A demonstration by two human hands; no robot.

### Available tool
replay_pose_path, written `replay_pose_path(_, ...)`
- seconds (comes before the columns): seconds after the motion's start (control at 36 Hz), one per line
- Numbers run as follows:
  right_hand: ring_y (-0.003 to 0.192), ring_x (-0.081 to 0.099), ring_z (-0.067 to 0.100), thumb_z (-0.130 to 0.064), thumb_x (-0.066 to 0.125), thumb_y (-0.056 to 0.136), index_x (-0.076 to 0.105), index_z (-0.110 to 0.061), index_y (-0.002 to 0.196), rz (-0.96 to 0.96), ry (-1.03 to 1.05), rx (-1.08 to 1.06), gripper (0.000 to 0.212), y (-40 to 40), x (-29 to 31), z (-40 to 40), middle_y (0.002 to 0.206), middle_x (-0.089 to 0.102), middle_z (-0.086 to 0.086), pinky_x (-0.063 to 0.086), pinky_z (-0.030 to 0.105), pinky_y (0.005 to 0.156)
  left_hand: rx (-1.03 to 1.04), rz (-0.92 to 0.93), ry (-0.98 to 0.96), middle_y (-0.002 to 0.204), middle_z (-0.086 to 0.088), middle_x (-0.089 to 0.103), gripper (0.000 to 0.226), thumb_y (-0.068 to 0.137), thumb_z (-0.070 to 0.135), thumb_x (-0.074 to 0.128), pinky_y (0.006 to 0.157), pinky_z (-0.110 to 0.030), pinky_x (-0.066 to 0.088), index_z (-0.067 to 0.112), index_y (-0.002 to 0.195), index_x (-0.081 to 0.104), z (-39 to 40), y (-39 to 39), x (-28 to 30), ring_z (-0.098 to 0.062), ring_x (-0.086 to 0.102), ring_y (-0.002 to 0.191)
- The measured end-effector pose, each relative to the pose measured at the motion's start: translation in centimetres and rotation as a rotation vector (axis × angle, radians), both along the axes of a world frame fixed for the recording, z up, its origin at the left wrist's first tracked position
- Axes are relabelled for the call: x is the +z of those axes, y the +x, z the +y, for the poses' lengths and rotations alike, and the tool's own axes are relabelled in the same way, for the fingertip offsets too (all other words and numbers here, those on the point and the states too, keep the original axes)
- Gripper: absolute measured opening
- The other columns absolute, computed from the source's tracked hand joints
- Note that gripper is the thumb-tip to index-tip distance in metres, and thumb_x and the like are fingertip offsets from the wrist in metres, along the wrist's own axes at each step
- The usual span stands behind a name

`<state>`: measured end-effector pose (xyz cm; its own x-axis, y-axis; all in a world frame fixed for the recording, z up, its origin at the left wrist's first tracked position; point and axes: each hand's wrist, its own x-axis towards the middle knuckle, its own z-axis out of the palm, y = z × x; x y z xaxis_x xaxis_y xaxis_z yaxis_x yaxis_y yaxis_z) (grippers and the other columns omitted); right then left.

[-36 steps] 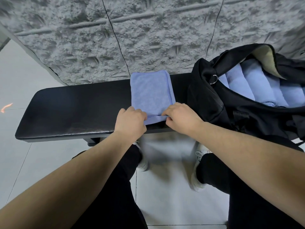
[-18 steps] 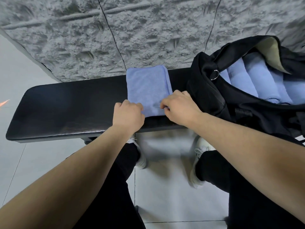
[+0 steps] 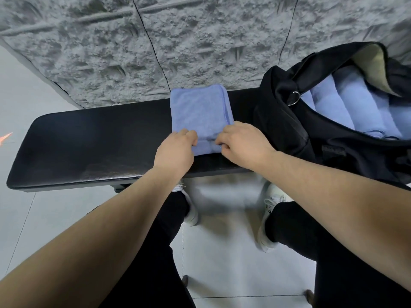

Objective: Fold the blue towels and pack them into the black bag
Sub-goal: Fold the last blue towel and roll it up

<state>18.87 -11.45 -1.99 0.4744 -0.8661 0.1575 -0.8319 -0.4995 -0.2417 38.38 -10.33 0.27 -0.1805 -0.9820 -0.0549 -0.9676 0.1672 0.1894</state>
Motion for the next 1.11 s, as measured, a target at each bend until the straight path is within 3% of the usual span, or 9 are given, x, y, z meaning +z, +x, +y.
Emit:
replay_pose_path(0.11, 0.082, 0.057, 0.026, -0.021, 0.066, 0.074, 0.072, -0.016, 0.096, 0.085, -0.047, 0.026, 0.023, -0.1, -0.7, 0.9, 0.087, 0.065, 0.000, 0.035, 0.033, 0.068, -0.036, -0.029, 0.000, 0.106, -0.002, 0.057, 0.033, 0.081, 0.005, 0.056, 0.068, -0.031, 0.036, 0.013, 0.114, 0.058, 0.6, 0.2, -0.1, -0.023, 0.048, 0.093)
replay_pose_path(0.17, 0.084, 0.058, 0.026, -0.014, 0.068, 0.072, 0.071, -0.016, 0.101, 0.088, -0.064, 0.009, 0.029, -0.3, -1.1, 1.0, 0.091, 0.066, 0.000, 0.038, 0.034, 0.070, -0.068, -0.061, -0.013, 0.107, -0.002, 0.057, 0.037, 0.080, 0.009, 0.060, 0.072, -0.030, 0.039, 0.013, 0.117, 0.057, 0.7, 0.3, -0.4, -0.023, 0.048, 0.094)
replay_pose_path(0.25, 0.092, 0.057, 0.026, -0.003, 0.060, 0.079, 0.069, -0.016, 0.112, 0.088, -0.045, -0.005, 0.037, -0.3, -1.2, 0.8, 0.101, 0.068, 0.000, 0.040, 0.035, 0.077, -0.082, -0.102, -0.027, 0.107, -0.003, 0.057, 0.037, 0.081, 0.007, 0.060, 0.074, -0.031, 0.039, 0.013, 0.117, 0.056, 0.4, 0.3, -0.5, -0.024, 0.050, 0.095)
replay_pose_path(0.36, 0.106, 0.052, 0.023, -0.006, 0.049, 0.088, 0.061, -0.019, 0.127, 0.096, 0.024, -0.019, 0.043, -0.1, -0.5, 0.8, 0.116, 0.064, -0.001, 0.035, 0.033, 0.089, -0.058, -0.103, -0.063, 0.107, -0.003, 0.060, 0.037, 0.081, 0.002, 0.056, 0.070, -0.030, 0.038, 0.013, 0.116, 0.059, 0.2, -0.1, -0.4, -0.025, 0.054, 0.095)
replay_pose_path(0.53, 0.110, 0.050, 0.021, -0.009, 0.047, 0.090, 0.057, -0.023, 0.134, 0.096, 0.093, -0.003, 0.047, -0.6, 0.0, 1.8, 0.120, 0.063, -0.004, 0.032, 0.031, 0.093, -0.067, -0.106, -0.044, 0.107, -0.001, 0.062, 0.038, 0.081, 0.007, 0.058, 0.078, -0.032, 0.042, 0.016, 0.117, 0.062, 0.8, -0.2, -0.1, -0.025, 0.056, 0.098)
replay_pose_path(0.81, 0.095, 0.053, 0.023, -0.010, 0.049, 0.083, 0.065, -0.020, 0.108, 0.130, 0.237, 0.026, 0.032, -1.6, 1.7, 3.3, 0.095, 0.064, -0.002, 0.043, 0.035, 0.086, -0.066, -0.105, 0.062, 0.099, -0.001, 0.061, 0.029, 0.082, 0.011, 0.056, 0.066, -0.032, 0.043, 0.017, 0.110, 0.063, 2.3, -1.1, 0.8, -0.023, 0.056, 0.089)
replay_pose_path(1.11, 0.107, 0.053, 0.026, -0.013, 0.047, 0.088, 0.056, -0.026, 0.134, 0.078, 0.321, -0.015, 0.048, -1.8, 2.4, 3.9, 0.110, 0.066, 0.002, 0.040, 0.033, 0.089, -0.033, -0.032, 0.137, 0.088, 0.002, 0.057, 0.010, 0.083, 0.016, 0.054, 0.058, -0.029, 0.033, 0.019, 0.091, 0.058, 2.3, -1.2, 1.3, -0.022, 0.055, 0.083)
